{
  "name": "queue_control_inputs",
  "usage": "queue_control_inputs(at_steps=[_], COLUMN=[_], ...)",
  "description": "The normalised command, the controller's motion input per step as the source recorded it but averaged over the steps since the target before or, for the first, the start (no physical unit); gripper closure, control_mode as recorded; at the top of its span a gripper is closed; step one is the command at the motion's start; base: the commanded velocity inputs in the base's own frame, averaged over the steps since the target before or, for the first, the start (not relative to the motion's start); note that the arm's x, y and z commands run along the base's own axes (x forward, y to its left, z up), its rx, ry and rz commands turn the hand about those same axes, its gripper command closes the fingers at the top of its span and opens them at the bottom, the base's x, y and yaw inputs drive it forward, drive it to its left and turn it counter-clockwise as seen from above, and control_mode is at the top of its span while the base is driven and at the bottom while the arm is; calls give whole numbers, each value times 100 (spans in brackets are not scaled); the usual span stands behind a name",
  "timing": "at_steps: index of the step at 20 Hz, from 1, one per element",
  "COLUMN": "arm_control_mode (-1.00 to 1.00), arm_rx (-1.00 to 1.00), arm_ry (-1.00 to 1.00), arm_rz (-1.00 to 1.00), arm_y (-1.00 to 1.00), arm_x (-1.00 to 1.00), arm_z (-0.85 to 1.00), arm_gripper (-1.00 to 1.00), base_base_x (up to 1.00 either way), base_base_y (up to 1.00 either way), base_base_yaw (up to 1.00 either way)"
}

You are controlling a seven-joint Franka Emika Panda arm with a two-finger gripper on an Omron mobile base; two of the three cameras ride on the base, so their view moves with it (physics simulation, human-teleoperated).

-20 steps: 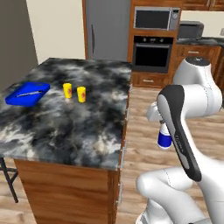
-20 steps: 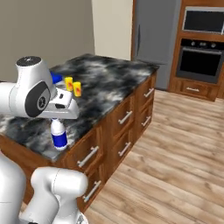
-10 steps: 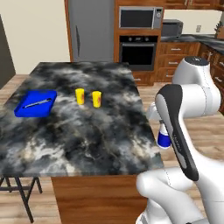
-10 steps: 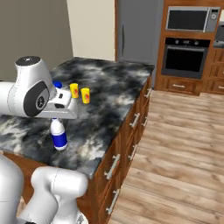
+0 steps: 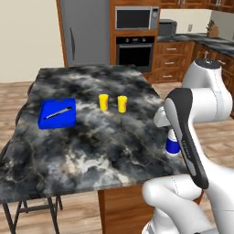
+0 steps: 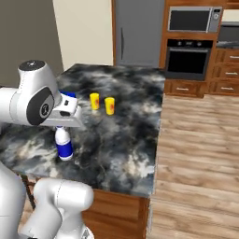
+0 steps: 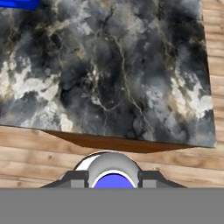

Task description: Place the drinks on the dining counter in a tight cluster.

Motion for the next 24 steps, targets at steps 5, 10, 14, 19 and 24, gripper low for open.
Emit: queue_control_inputs(at_steps=[5,10,14,19,24], arm_control_mode=[100,100,100,100,100], arm_rx=[0,0,0,0,0], arm_ry=[0,0,0,0,0], arm_rz=[0,0,0,0,0], arm_y=[0,0,0,0,0], arm_x=[0,0,0,0,0], arm_z=[0,0,0,0,0], arm_gripper=[100,100,100,100,100], base_base_x=[2,46,82,23,69], base_base_y=[100,96,27,6,39], base_base_yaw=[-5,-12,-9,0,-1])
